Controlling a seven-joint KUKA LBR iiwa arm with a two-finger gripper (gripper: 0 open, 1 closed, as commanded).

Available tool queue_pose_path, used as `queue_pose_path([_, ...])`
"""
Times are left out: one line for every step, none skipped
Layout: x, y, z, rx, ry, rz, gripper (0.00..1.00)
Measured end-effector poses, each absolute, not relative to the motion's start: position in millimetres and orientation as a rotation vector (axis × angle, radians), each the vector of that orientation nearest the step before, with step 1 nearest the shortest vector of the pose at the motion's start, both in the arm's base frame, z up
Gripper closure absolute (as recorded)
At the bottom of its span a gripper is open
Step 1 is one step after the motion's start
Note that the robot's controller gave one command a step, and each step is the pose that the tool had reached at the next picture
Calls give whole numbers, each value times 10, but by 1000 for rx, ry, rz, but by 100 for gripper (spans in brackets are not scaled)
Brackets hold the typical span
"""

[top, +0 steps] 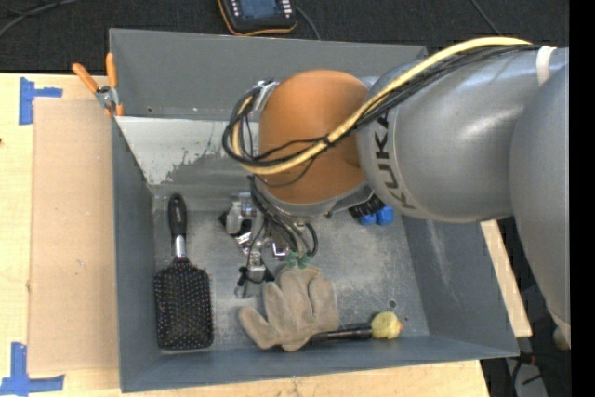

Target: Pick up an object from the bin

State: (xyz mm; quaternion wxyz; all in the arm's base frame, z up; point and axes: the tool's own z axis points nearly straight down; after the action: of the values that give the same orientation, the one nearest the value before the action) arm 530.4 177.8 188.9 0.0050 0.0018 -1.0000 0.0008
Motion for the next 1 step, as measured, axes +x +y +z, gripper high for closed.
queue_pose_path([5319, 1764, 1935, -4, -3139, 0, 0])
